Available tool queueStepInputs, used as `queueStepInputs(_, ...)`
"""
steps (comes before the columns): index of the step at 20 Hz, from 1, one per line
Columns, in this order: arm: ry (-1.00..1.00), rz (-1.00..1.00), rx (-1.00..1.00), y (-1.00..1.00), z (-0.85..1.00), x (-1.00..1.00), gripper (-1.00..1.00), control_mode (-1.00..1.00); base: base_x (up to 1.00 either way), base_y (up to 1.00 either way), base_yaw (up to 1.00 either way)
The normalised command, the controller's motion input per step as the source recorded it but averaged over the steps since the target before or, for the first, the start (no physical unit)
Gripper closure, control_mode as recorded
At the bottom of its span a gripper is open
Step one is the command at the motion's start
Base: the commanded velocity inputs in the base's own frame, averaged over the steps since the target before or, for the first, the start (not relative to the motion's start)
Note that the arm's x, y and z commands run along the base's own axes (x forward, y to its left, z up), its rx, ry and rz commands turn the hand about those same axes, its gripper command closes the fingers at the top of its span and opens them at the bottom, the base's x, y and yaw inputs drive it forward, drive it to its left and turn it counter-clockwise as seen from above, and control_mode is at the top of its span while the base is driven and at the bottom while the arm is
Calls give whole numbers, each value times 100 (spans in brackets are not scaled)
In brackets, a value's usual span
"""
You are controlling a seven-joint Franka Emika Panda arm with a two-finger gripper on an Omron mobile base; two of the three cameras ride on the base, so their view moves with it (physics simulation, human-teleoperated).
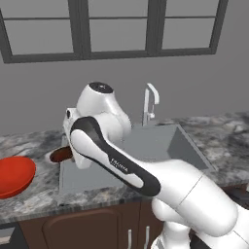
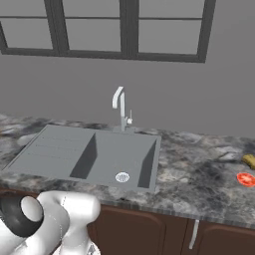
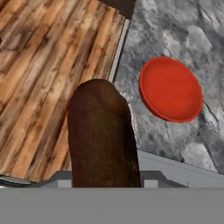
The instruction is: Pick the sweet potato from the sink and place it in the bowl. Then pick the bowl and place it in the microwave. Then close the microwave door and press the start button.
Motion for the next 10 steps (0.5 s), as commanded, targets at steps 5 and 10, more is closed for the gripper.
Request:
queueStepInputs(5, 19, 35, -18, 64, -35, 64, 100, -100, 0, 0, 0)
queueStepInputs(10, 4, 9, -23, 82, -16, 16, 100, -100, 0, 0, 0)
